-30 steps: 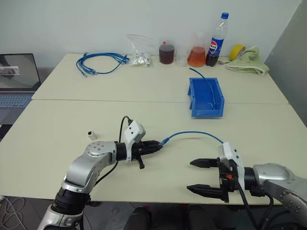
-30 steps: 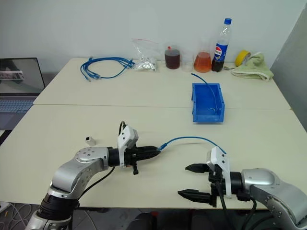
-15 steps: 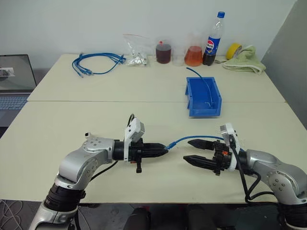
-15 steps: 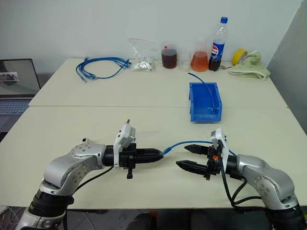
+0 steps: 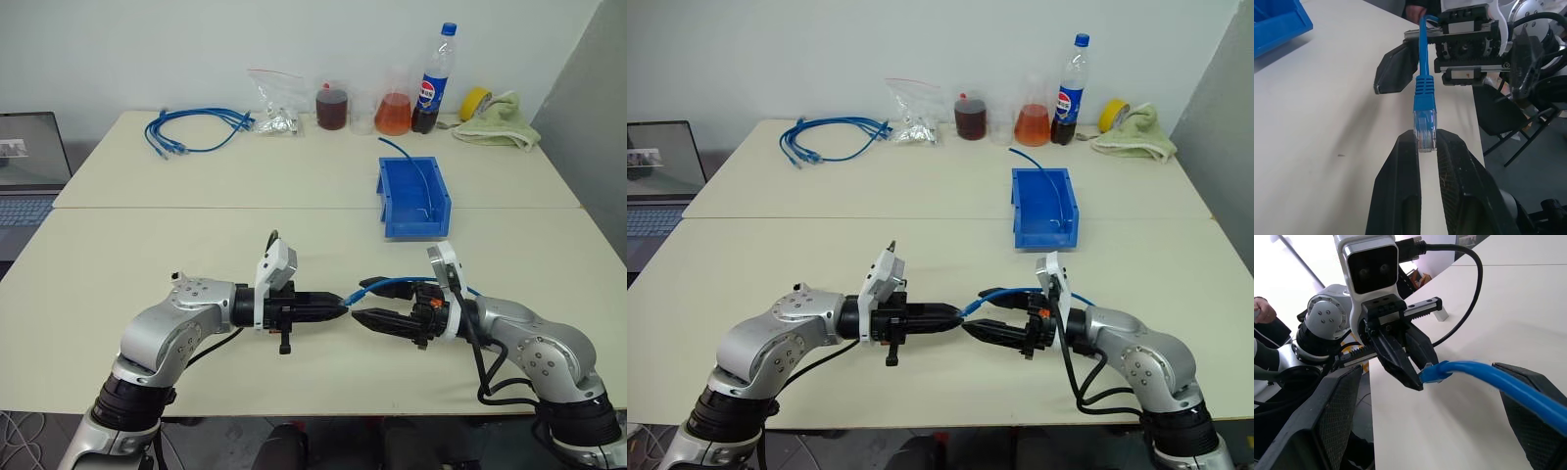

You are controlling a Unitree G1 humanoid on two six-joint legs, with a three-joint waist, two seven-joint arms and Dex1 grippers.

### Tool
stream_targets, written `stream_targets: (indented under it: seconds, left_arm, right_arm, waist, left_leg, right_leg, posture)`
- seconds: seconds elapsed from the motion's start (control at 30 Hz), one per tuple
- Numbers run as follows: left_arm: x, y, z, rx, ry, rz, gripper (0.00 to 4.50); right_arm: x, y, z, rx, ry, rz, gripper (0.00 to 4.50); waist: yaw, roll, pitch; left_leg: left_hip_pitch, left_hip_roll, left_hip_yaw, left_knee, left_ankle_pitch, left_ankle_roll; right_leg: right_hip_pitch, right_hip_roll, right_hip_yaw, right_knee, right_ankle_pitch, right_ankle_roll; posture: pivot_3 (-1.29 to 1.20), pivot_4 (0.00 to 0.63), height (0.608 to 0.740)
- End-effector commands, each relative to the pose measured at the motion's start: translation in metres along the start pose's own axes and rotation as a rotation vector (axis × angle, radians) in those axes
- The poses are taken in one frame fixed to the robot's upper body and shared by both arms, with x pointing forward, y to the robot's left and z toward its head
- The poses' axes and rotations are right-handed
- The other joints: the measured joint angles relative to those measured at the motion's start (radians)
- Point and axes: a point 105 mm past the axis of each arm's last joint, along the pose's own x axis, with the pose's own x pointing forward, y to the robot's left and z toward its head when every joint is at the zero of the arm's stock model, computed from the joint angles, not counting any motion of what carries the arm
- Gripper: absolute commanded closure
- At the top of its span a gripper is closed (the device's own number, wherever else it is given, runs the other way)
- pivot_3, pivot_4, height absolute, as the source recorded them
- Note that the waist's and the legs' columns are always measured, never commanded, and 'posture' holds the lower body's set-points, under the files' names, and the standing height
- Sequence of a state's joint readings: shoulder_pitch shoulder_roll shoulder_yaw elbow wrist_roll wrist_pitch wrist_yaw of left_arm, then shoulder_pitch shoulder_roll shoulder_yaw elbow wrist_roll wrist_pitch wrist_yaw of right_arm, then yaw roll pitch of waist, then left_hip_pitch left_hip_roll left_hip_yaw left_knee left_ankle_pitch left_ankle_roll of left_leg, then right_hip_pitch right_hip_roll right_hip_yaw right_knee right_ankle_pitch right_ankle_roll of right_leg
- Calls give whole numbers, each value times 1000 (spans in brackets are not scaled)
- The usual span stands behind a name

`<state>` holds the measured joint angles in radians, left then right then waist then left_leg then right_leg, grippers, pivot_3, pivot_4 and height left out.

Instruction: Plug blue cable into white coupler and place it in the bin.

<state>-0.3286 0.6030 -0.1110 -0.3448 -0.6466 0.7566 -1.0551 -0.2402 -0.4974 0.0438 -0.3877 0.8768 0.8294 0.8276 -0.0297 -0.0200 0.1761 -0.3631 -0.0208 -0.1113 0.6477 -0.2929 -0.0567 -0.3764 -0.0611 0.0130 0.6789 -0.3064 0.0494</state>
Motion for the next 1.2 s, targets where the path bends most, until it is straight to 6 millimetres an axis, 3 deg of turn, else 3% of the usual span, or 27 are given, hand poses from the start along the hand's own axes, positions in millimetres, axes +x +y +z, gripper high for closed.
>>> stream_targets:
  seconds: [0.03, 0.37, 0.63, 0.97, 1.03, 1.2]
  left_arm:
    - [-1, -6, 10, 40, -23, -21, 4282]
    - [-1, -6, 7, 29, -26, -22, 4282]
    - [-1, -7, 2, 26, -7, -27, 4282]
    - [3, -10, 4, 56, -5, -44, 4282]
    - [3, -10, 3, 56, -1, -39, 3576]
    - [-1, -7, 2, 82, 20, -11, 2767]
  right_arm:
    - [3, 5, 7, -29, -15, 27, 394]
    - [4, 8, 7, -27, -11, 48, 2759]
    - [4, 9, 8, -24, -10, 57, 4400]
    - [4, 10, 8, -31, -6, 61, 4446]
    - [4, 9, 8, -37, -3, 58, 4446]
    - [1, 5, 7, -52, 9, 44, 4446]
  waist:
    - [0, 0, 0]
    - [0, 0, 0]
    - [0, 0, 0]
    - [0, 0, 0]
    - [0, 0, 0]
    - [0, 0, 0]
  left_leg:
    - [0, 0, 0, 0, 0, 0]
    - [0, 0, 0, 0, 0, 0]
    - [0, 0, 0, 0, 0, 0]
    - [0, 0, 0, 0, 0, 0]
    - [0, 0, 0, 0, 0, 0]
    - [0, 0, 0, -1, 0, 0]
  right_leg:
    - [0, 0, 0, 0, 0, 0]
    - [-1, 0, 0, 0, 0, 0]
    - [-1, 0, 1, 0, 0, 0]
    - [-1, 0, 1, 0, 0, 0]
    - [-1, 0, 1, 0, 0, 0]
    - [-1, 0, 1, 0, 0, 0]
  posture:
    - [0, 150, 740]
    - [0, 150, 740]
    - [0, 150, 740]
    - [0, 150, 740]
    - [0, 150, 740]
    - [0, 150, 740]
